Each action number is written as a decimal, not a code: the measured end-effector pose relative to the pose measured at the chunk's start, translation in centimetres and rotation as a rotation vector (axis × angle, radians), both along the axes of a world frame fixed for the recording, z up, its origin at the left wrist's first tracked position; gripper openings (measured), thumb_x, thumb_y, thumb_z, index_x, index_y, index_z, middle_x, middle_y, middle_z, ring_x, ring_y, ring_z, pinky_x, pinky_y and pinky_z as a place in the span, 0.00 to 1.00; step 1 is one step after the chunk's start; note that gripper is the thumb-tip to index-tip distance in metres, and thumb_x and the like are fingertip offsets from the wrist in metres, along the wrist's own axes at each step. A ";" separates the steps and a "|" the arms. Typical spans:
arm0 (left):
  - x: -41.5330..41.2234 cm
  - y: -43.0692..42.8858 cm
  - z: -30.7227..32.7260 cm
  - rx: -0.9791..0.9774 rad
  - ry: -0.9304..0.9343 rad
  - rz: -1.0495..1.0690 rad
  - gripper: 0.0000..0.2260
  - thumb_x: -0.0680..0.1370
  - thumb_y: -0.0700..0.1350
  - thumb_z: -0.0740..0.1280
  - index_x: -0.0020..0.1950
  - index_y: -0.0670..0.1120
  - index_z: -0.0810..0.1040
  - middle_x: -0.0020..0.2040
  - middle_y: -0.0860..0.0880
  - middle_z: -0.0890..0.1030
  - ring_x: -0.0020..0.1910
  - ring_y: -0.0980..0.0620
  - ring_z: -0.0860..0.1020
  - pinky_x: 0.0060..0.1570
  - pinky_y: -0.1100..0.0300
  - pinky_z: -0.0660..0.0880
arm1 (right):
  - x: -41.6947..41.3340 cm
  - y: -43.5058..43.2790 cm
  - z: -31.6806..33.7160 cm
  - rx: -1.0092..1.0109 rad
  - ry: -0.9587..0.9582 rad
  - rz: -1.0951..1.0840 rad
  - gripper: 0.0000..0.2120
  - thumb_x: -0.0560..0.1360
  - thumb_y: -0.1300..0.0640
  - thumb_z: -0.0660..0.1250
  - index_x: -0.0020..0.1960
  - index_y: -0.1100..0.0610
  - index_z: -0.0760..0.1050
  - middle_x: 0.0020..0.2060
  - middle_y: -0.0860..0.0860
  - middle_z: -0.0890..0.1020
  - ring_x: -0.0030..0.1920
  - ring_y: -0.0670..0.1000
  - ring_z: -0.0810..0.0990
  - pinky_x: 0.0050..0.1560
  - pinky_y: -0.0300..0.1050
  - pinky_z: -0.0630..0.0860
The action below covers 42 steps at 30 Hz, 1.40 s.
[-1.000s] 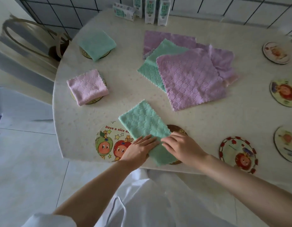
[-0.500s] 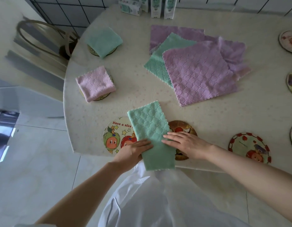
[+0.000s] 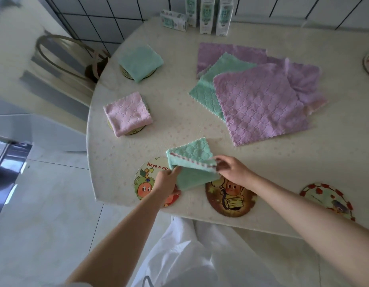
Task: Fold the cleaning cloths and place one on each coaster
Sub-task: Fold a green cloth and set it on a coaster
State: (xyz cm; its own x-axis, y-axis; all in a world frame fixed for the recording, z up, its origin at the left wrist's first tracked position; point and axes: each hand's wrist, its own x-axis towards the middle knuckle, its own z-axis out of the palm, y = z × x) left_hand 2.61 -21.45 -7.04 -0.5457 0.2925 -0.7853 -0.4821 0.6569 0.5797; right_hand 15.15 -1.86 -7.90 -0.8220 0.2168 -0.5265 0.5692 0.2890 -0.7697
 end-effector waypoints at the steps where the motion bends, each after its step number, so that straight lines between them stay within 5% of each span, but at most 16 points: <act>1: -0.3 0.3 -0.1 -0.022 -0.027 0.039 0.15 0.79 0.54 0.63 0.46 0.41 0.76 0.45 0.40 0.79 0.36 0.45 0.80 0.30 0.57 0.80 | -0.4 0.1 0.1 -0.081 -0.020 -0.061 0.20 0.74 0.39 0.61 0.60 0.48 0.75 0.51 0.52 0.81 0.51 0.54 0.79 0.56 0.52 0.76; 4: -0.6 0.8 -0.2 -0.048 -0.061 0.102 0.15 0.78 0.55 0.64 0.44 0.43 0.76 0.47 0.41 0.79 0.42 0.42 0.82 0.33 0.53 0.81 | -1.2 0.1 0.3 -0.123 -0.061 -0.158 0.29 0.77 0.34 0.52 0.64 0.54 0.73 0.60 0.47 0.75 0.62 0.48 0.72 0.64 0.46 0.67; 6: -0.7 1.0 -0.2 -0.046 -0.057 0.107 0.14 0.78 0.55 0.63 0.43 0.44 0.76 0.47 0.41 0.79 0.44 0.41 0.83 0.32 0.53 0.81 | -1.7 0.1 0.0 -0.022 -0.080 -0.138 0.24 0.74 0.35 0.56 0.51 0.54 0.75 0.44 0.50 0.78 0.47 0.48 0.76 0.49 0.44 0.69; 8: -0.7 1.0 -0.1 -0.048 -0.047 0.086 0.15 0.79 0.54 0.62 0.43 0.43 0.76 0.46 0.41 0.79 0.40 0.44 0.82 0.29 0.56 0.81 | -2.1 0.0 -0.2 0.080 -0.112 -0.101 0.19 0.75 0.41 0.62 0.52 0.57 0.73 0.36 0.49 0.76 0.38 0.48 0.75 0.40 0.43 0.70; 14: -1.0 0.5 -0.8 -0.061 0.073 -0.047 0.18 0.79 0.54 0.63 0.47 0.39 0.78 0.38 0.43 0.77 0.30 0.48 0.73 0.24 0.61 0.69 | -3.3 -0.5 -0.1 0.229 -0.087 -0.122 0.14 0.76 0.48 0.65 0.56 0.56 0.73 0.46 0.50 0.81 0.44 0.51 0.80 0.45 0.47 0.76; 20: -2.4 0.2 -1.3 -0.017 0.295 -0.112 0.09 0.78 0.47 0.66 0.47 0.41 0.78 0.45 0.43 0.83 0.39 0.42 0.82 0.32 0.51 0.80 | -4.2 -1.0 -0.6 0.322 0.044 -0.256 0.07 0.77 0.54 0.64 0.49 0.58 0.74 0.41 0.51 0.81 0.41 0.51 0.79 0.43 0.46 0.75; 24: -2.3 0.4 -1.2 -0.084 0.369 -0.152 0.09 0.78 0.47 0.66 0.52 0.43 0.76 0.45 0.50 0.81 0.34 0.51 0.81 0.25 0.62 0.74 | -4.3 -1.1 -1.6 0.382 -0.080 -0.201 0.07 0.78 0.53 0.62 0.48 0.57 0.72 0.39 0.52 0.79 0.38 0.52 0.77 0.36 0.44 0.71; 28: -1.1 -0.2 -1.5 -0.294 0.856 -0.412 0.14 0.76 0.49 0.68 0.58 0.47 0.69 0.51 0.50 0.75 0.44 0.48 0.77 0.41 0.53 0.78 | -4.6 -1.4 -1.7 0.471 -0.104 -0.160 0.09 0.79 0.51 0.61 0.52 0.57 0.70 0.37 0.53 0.79 0.35 0.55 0.78 0.31 0.44 0.69; 31: -0.7 -1.1 -2.5 -0.119 1.225 -0.770 0.20 0.74 0.47 0.69 0.64 0.47 0.71 0.62 0.47 0.74 0.61 0.45 0.73 0.60 0.51 0.73 | -4.1 -2.2 -1.0 0.565 -0.069 -0.083 0.21 0.78 0.44 0.61 0.63 0.58 0.64 0.41 0.52 0.78 0.31 0.51 0.74 0.28 0.43 0.66; 35: -0.5 -2.4 -4.3 -0.045 1.157 -1.078 0.24 0.80 0.55 0.53 0.75 0.51 0.61 0.77 0.51 0.58 0.77 0.47 0.53 0.73 0.46 0.53 | -2.6 -3.8 -0.6 0.709 -0.075 0.043 0.39 0.71 0.35 0.64 0.72 0.56 0.53 0.60 0.54 0.71 0.50 0.57 0.78 0.41 0.50 0.78; 42: -0.2 -3.0 -4.7 -0.139 1.013 -1.161 0.32 0.79 0.59 0.57 0.78 0.55 0.44 0.78 0.55 0.43 0.76 0.50 0.38 0.74 0.41 0.46 | -0.9 -4.1 -0.8 0.720 -0.197 -0.052 0.40 0.70 0.41 0.70 0.71 0.59 0.55 0.58 0.56 0.69 0.55 0.58 0.75 0.44 0.50 0.76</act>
